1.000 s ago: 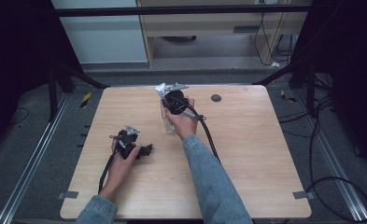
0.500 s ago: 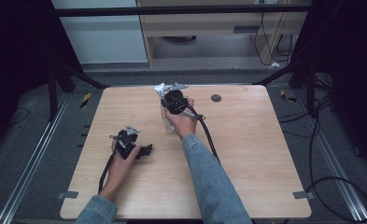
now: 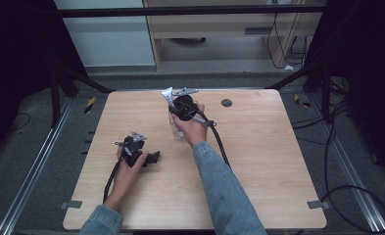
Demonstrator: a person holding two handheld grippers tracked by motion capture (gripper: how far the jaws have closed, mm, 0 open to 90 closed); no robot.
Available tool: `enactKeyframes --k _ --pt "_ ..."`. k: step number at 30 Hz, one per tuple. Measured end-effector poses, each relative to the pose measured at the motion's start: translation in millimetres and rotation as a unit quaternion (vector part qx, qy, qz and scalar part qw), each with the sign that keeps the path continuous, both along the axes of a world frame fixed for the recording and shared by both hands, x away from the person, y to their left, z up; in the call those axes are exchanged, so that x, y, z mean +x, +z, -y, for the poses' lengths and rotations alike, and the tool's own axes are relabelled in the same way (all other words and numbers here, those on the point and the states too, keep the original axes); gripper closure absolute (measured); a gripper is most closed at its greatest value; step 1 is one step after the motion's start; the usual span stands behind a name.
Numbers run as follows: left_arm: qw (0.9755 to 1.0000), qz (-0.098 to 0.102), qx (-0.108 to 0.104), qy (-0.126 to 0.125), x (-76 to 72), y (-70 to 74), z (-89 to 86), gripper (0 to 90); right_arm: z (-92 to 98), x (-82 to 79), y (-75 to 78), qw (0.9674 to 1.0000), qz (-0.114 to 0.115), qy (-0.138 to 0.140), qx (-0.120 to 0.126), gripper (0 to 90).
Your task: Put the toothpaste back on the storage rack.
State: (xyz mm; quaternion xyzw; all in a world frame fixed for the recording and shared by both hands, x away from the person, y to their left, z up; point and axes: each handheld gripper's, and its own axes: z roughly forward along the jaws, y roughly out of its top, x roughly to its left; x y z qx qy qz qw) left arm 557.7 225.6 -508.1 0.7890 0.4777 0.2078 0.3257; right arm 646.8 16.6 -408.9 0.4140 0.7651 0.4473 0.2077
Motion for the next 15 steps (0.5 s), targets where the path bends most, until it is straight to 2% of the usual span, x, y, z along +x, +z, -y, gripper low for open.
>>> enactKeyframes --k 15 --pt "1.0000 0.000 0.000 0.000 0.0 0.0 0.0 0.0 10.5 -8.8 4.4 0.9999 -0.005 0.008 -0.005 69.8"
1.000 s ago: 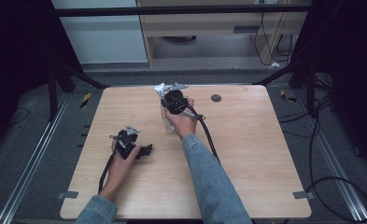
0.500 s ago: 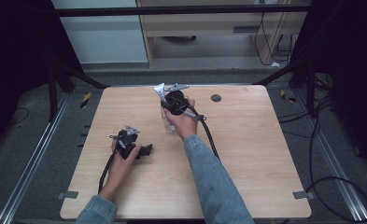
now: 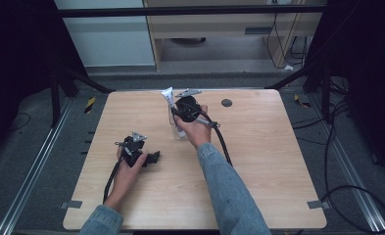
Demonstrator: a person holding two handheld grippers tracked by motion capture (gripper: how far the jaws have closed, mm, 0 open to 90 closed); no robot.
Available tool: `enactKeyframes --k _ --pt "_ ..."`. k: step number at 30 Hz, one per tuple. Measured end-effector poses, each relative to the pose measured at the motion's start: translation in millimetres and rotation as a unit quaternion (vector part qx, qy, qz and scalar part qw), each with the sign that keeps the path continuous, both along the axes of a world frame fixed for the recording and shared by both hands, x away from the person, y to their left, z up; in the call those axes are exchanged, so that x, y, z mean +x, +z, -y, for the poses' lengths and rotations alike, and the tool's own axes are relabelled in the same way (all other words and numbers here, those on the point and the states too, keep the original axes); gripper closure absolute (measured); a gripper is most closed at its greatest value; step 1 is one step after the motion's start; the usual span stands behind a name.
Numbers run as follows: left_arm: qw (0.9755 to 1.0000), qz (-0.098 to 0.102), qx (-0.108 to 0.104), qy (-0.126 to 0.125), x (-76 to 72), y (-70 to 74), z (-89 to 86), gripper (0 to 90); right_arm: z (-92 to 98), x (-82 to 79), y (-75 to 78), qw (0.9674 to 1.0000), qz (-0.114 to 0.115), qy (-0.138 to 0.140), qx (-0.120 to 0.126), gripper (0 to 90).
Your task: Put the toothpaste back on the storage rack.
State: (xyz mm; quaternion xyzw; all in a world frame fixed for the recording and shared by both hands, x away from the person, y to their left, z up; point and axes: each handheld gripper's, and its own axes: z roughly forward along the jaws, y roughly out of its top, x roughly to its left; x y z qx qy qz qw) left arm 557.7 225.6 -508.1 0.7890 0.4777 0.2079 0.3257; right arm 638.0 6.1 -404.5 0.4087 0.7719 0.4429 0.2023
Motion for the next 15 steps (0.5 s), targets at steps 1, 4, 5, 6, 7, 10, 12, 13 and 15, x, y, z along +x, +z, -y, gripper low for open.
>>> enactKeyframes --k 1,4,5,6,7,10,12,13,15 --pt "1.0000 0.000 0.000 0.000 0.0 0.0 0.0 0.0 1.6 -0.3 0.9 1.0000 0.001 -0.001 -0.001 69.6" --pt "1.0000 0.000 0.000 0.000 0.0 0.0 0.0 0.0 6.1 -0.8 4.9 1.0000 0.001 -0.003 -0.001 69.4" --pt "1.0000 0.000 0.000 0.000 0.0 0.0 0.0 0.0 6.9 -0.9 5.6 1.0000 0.001 -0.003 -0.002 69.3" --pt "1.0000 -0.001 0.001 -0.001 0.0 0.1 -0.1 0.0 8.3 -1.0 6.6 1.0000 0.001 -0.003 -0.003 69.1" --pt "1.0000 0.000 0.000 0.000 0.0 0.0 0.0 0.0 9.5 -1.4 7.5 1.0000 0.000 -0.005 -0.001 68.8" --pt "1.0000 0.000 0.001 -0.001 0.1 0.1 -0.1 0.0 13.1 -1.6 9.2 1.0000 0.000 -0.005 -0.002 68.1" --pt "1.0000 -0.001 0.002 -0.002 0.5 0.2 -0.2 0.0 16.5 -1.9 11.1 1.0000 0.001 -0.005 -0.002 67.6" --pt "1.0000 -0.001 0.002 -0.002 0.5 0.2 -0.2 0.0 16.5 -1.9 11.1 1.0000 0.001 -0.005 -0.002 67.6" --pt "1.0000 -0.001 0.001 -0.002 0.7 0.2 -0.1 0.0 21.2 -2.5 14.0 1.0000 -0.001 -0.008 0.000 66.5"
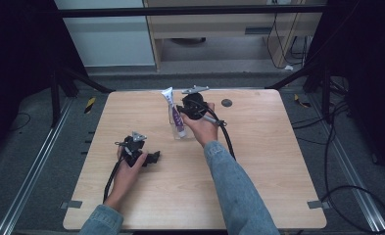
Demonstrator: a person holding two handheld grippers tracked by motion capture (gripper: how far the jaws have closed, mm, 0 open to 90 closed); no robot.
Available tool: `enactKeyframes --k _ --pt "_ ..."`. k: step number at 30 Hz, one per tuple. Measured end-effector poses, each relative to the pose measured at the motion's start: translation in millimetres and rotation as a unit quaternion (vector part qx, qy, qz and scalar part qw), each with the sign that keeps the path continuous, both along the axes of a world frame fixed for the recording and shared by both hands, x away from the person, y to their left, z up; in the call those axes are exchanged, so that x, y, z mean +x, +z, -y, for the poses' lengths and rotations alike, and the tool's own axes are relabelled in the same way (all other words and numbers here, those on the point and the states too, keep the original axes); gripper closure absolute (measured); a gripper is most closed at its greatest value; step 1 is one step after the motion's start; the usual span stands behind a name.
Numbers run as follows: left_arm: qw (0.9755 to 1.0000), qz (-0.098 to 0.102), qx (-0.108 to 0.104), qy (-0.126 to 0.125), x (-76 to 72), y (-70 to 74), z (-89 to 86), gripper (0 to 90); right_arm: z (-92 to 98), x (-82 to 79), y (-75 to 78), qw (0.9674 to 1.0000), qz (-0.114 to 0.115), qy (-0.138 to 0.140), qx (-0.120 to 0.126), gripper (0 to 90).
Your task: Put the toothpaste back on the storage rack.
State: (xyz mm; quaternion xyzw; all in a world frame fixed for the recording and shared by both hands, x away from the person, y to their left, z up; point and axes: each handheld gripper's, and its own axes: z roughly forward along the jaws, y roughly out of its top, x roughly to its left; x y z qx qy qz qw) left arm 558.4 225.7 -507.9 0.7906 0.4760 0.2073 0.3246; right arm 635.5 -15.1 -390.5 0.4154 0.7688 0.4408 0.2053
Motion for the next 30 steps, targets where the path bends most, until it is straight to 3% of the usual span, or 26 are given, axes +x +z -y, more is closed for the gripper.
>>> enactKeyframes --k 8,14,22,30 --pt "1.0000 0.001 -0.001 0.001 0.0 -0.1 0.1 0.0 10.4 -6.7 8.5 1.0000 0.006 0.003 0.004 62.6" --pt "1.0000 0.000 -0.001 0.000 0.0 -0.1 0.1 0.0 19.6 -14.6 18.6 0.9998 -0.001 0.004 0.020 50.3" --pt "1.0000 0.000 -0.001 0.000 0.5 -0.1 0.1 0.0 31.5 -20.1 27.3 0.9997 -0.002 0.001 0.023 34.0" --pt "1.0000 0.000 -0.001 0.000 0.5 -0.1 0.1 0.0 42.6 -20.8 27.6 0.9998 -0.008 0.001 0.018 27.6"
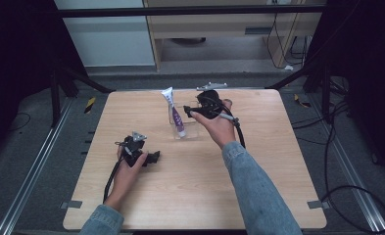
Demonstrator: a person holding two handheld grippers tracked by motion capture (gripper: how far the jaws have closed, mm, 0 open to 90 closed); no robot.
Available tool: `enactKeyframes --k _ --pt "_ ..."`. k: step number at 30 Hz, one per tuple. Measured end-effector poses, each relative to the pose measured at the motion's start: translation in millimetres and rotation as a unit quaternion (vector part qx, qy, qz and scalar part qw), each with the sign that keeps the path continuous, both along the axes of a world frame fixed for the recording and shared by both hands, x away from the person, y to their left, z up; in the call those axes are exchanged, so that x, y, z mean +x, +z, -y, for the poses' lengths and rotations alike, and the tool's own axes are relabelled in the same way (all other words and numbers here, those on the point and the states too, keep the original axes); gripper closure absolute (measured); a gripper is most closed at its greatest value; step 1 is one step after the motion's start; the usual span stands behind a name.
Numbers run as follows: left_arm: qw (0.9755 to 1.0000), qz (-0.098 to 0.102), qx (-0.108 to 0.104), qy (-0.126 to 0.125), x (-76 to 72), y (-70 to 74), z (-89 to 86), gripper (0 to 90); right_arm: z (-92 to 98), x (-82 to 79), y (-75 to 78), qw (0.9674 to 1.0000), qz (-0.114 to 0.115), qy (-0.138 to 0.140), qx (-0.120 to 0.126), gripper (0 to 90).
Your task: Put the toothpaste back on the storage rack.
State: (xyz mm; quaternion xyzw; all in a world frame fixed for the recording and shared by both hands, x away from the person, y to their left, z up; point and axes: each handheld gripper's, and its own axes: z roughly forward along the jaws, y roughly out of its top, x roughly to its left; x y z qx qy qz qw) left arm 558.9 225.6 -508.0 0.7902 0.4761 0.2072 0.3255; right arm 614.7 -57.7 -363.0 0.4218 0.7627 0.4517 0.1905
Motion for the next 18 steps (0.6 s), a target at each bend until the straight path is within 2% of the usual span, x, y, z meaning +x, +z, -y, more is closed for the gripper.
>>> enactKeyframes --k 5,8,12,18 --pt "1.0000 0.000 0.000 0.000 0.0 0.0 0.0 0.0 7.6 -1.8 -3.2 0.9998 -0.010 0.002 -0.014 20.3" --pt "1.0000 0.000 0.000 0.000 0.0 0.0 0.0 0.0 13.8 -1.7 -6.8 0.9998 -0.012 -0.003 -0.014 17.6" --pt "1.0000 -0.001 0.001 -0.001 0.0 0.1 -0.2 0.0 20.4 -1.6 -9.9 0.9996 -0.012 -0.007 -0.023 17.3" --pt "1.0000 0.000 0.001 -0.001 -0.1 0.1 -0.2 0.0 31.0 -3.1 -8.8 0.9997 -0.010 -0.008 -0.022 13.9"
